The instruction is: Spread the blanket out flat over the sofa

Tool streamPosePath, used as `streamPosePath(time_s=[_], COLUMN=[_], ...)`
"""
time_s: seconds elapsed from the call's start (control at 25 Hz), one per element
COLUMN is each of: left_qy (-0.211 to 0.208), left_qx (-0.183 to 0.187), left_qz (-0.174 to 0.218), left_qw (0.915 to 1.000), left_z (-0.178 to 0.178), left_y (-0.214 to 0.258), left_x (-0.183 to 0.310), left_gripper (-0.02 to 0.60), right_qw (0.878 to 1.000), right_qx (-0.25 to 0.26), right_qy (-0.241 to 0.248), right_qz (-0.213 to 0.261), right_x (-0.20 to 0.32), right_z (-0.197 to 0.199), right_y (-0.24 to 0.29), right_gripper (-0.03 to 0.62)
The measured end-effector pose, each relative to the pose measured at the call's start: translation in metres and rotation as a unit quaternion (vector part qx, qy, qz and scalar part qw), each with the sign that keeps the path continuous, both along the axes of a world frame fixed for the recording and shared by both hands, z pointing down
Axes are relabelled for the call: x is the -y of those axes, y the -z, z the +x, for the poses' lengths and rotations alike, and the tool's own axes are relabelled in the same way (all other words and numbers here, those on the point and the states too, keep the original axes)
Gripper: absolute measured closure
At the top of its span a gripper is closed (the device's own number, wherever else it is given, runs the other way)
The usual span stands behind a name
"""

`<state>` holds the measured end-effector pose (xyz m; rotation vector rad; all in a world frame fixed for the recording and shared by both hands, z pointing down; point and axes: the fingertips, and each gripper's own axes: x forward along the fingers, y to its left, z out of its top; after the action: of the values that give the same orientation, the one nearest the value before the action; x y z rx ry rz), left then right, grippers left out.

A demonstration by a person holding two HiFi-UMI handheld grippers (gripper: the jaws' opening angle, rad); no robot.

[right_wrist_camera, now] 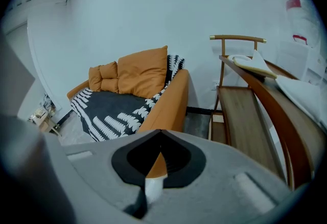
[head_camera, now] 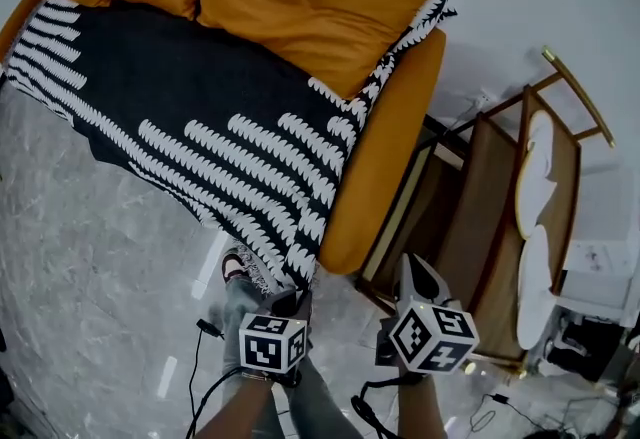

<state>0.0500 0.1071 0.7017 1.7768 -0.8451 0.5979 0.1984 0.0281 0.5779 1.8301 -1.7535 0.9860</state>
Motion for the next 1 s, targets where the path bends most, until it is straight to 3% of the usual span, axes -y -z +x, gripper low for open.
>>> streamPosePath(time_s=[0.4, 1.0], left_qy=[-0.024, -0.001], left_qx=[-0.011, -0.052], left_qz=[-0.011, -0.027], left_qw=[0.9996, 0.9983], left_z=[0.010, 0.036], left_y=[-0.050, -0.104], left_x=[-0.007, -0.003], left_gripper=[0.569, 0.569], right_qw=[1.000, 1.000], right_qx=[-0.006, -0.004], right_qy=[0.009, 0.012], right_qz=[-0.002, -0.021], right_x=[-0.001, -0.004], right_z=[0.005, 0.020], right_y=[-0.026, -0.059], right_gripper=[0.589, 0.589])
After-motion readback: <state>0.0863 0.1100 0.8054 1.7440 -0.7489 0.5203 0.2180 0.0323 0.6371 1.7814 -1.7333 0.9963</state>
